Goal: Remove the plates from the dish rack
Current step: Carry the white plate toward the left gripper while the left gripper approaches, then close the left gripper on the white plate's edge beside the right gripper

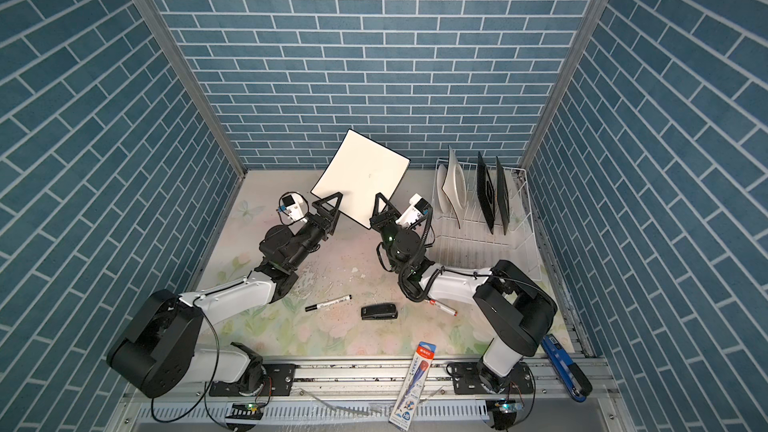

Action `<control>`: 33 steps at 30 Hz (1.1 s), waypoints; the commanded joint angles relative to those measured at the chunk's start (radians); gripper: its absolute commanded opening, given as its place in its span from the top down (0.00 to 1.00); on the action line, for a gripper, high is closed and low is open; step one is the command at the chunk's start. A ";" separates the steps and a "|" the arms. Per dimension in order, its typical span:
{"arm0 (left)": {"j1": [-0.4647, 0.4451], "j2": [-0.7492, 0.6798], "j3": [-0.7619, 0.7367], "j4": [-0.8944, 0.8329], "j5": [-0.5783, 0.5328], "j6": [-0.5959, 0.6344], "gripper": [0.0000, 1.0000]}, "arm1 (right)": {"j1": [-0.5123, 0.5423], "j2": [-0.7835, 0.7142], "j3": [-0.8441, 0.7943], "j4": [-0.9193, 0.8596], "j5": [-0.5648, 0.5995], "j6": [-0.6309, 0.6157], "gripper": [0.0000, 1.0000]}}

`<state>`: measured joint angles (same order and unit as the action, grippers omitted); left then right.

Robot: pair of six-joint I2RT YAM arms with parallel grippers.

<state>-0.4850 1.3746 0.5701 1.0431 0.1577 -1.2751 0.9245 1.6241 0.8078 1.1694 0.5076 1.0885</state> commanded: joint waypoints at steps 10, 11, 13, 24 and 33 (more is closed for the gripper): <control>-0.010 0.115 0.060 0.173 0.008 -0.076 0.17 | 0.025 -0.067 0.051 0.230 -0.034 0.099 1.00; -0.009 0.123 0.062 0.185 0.009 -0.079 0.19 | 0.026 -0.066 0.050 0.230 -0.032 0.099 1.00; -0.009 0.130 0.063 0.196 0.007 -0.085 0.20 | 0.027 -0.067 0.051 0.230 -0.034 0.099 1.00; -0.009 0.163 0.060 0.255 0.007 -0.120 0.42 | 0.030 -0.060 0.055 0.230 -0.029 0.103 1.00; -0.010 0.182 0.060 0.281 0.009 -0.138 0.67 | 0.030 -0.068 0.046 0.230 -0.017 0.100 1.00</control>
<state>-0.4908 1.5581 0.6132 1.2610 0.1600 -1.3682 0.9482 1.6234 0.8078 1.1618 0.5018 1.0847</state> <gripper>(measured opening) 0.343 0.134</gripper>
